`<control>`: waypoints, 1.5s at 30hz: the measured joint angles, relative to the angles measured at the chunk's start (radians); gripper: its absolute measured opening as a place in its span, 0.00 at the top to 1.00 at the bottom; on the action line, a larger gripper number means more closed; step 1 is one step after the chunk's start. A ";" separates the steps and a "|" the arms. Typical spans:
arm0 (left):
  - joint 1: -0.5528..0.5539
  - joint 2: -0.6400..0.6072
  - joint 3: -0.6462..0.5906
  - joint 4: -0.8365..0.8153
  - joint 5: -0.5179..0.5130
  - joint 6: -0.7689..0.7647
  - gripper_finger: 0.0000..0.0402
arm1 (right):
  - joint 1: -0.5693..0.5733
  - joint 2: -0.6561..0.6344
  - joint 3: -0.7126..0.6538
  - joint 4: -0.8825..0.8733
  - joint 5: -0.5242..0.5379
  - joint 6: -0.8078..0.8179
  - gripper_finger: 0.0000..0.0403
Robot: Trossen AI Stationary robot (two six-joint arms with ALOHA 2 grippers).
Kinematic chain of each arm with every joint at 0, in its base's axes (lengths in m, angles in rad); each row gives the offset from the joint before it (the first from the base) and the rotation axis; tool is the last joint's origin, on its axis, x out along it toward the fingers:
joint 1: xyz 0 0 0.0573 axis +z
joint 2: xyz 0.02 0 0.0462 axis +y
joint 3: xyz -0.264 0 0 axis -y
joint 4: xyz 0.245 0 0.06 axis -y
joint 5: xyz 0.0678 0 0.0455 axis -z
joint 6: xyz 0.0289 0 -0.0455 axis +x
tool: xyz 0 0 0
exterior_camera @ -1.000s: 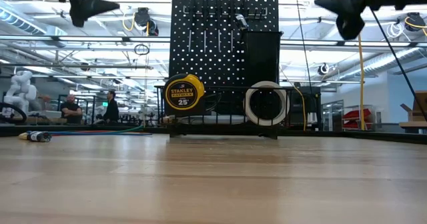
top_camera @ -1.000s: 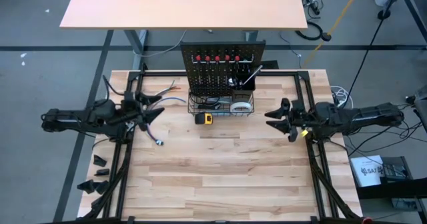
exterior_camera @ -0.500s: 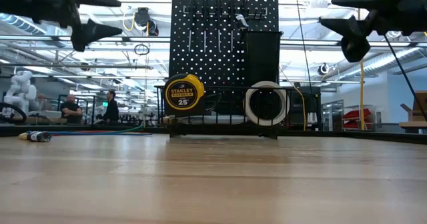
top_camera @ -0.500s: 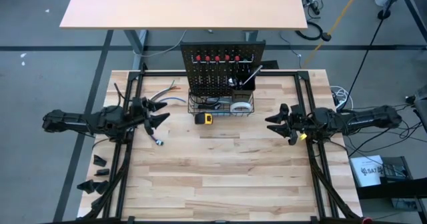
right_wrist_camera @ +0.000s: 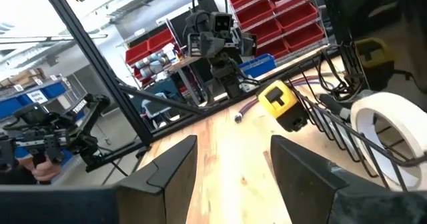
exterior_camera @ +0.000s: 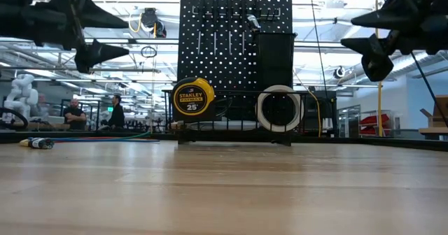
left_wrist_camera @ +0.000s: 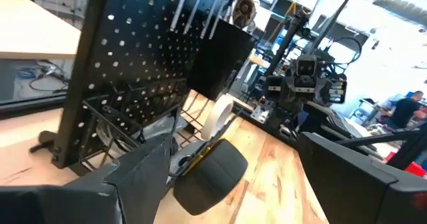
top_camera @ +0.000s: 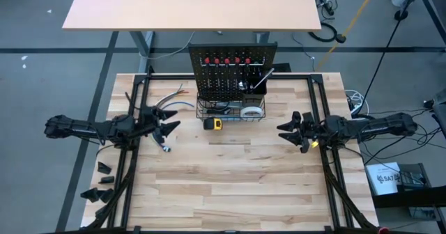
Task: Hang tools onto peg board
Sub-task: Return to Home Position
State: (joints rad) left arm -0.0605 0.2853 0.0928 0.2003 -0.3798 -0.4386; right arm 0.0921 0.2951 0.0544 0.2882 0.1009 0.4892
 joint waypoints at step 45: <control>0.052 -0.175 -0.037 -0.285 0.098 0.057 0.21 | -0.034 -0.270 -0.032 -0.269 0.031 -0.136 0.54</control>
State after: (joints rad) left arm -0.0080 0.1103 0.0554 -0.0847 -0.2822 -0.3820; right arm 0.0578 0.0248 0.0223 0.0196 0.1322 0.3533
